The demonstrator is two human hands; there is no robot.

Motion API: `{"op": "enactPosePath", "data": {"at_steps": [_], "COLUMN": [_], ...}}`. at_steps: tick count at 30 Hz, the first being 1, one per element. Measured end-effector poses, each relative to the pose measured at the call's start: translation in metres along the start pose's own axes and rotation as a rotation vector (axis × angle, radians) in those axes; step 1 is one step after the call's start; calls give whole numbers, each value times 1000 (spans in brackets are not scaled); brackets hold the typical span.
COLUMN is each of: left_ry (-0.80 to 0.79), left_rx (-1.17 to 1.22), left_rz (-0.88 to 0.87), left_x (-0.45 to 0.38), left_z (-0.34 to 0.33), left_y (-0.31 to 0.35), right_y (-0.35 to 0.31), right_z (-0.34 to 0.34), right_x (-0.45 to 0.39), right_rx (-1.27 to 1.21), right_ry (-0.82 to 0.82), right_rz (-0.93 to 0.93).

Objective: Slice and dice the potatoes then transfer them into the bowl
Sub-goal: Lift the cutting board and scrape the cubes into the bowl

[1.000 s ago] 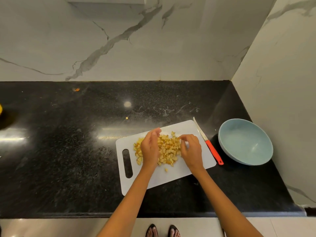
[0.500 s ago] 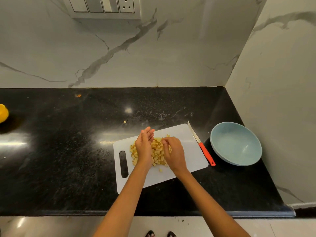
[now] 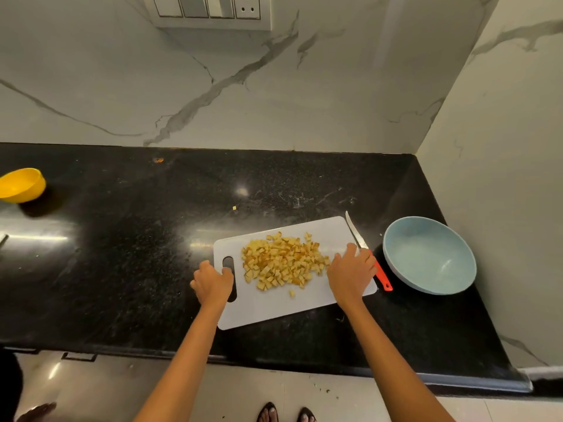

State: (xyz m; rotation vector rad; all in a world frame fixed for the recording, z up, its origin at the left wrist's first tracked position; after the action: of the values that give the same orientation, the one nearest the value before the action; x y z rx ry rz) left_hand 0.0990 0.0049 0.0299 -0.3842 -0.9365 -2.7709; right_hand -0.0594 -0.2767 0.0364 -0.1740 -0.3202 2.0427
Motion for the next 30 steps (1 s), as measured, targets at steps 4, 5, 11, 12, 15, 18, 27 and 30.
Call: {"op": "enactPosePath", "data": {"at_steps": [4, 5, 11, 12, 15, 18, 27, 30], "left_ry": [-58, -60, -162, -181, -286, -481, -520, -505], "left_rx": [46, 54, 138, 178, 496, 829, 1026, 1014], "left_rz": [74, 91, 129, 153, 193, 66, 20, -15], "left_x": [-9, -11, -19, -22, -20, 8, 34, 28], "left_z": [-5, -3, 3, 3, -2, -4, 0, 16], "left_y": [1, 0, 5, 2, 1, 15, -7, -6], "right_y": [0, -1, 2, 2, 1, 1, -13, -51], "right_z": [-2, -2, 1, 1, 0, 0, 0, 17], "right_x": [-4, -5, -5, -3, -1, -1, 22, 41], "right_rx": [16, 12, 11, 22, 50, 33, -390, -563], "right_ry": [-31, -38, -61, -63, -69, -52, 18, -38], "right_rz": [-38, -40, -53, -52, -52, -50, 124, 358]}}
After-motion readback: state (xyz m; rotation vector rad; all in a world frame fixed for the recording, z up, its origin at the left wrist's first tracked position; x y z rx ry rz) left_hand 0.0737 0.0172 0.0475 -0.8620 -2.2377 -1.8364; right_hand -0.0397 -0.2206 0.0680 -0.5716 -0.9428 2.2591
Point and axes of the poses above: each hand's wrist, its own x-axis away from the middle knuckle, its own z-axis out of the back of the hand, y = z × x, the point moved 8 cm from there along -x, towards the middle knuckle
